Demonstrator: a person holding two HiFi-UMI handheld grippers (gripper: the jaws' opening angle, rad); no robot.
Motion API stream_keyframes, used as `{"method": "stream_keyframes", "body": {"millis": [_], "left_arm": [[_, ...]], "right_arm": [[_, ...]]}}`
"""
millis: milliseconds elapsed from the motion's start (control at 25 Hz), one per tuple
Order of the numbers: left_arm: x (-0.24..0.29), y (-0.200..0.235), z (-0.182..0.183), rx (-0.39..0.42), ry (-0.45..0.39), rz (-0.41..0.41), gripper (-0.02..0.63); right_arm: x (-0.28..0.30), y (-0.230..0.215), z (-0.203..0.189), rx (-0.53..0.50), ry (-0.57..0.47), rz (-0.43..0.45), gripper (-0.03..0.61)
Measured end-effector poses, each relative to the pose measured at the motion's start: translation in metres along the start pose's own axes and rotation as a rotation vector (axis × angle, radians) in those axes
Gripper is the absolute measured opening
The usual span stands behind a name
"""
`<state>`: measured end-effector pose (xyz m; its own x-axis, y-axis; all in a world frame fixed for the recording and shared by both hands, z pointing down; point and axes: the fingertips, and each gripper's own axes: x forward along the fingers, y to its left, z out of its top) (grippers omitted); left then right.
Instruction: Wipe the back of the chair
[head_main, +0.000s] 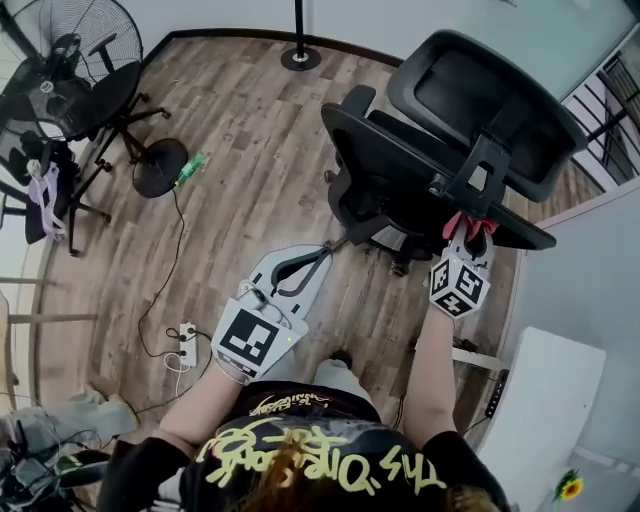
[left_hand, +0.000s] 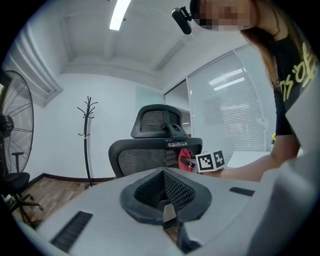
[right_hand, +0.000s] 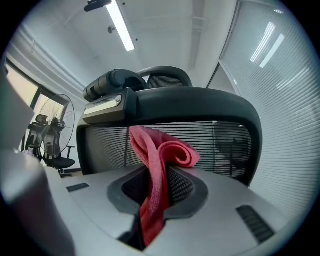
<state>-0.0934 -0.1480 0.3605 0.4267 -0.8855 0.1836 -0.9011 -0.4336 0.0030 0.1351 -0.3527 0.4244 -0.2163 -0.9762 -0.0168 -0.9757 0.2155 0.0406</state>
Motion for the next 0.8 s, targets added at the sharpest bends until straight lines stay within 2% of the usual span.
{"method": "stream_keyframes", "body": {"millis": [440,800], "left_arm": [[-0.003,0.055,-0.003,-0.011,-0.001,-0.057,-0.006],[-0.015,0.093,-0.016,-0.019,0.024,-0.06,-0.006]], "right_arm": [[0.014,0.065,0.004,-0.004,-0.016,-0.024,0.063],[0.033,0.124,0.005,0.002,-0.04,-0.013,0.063]]}}
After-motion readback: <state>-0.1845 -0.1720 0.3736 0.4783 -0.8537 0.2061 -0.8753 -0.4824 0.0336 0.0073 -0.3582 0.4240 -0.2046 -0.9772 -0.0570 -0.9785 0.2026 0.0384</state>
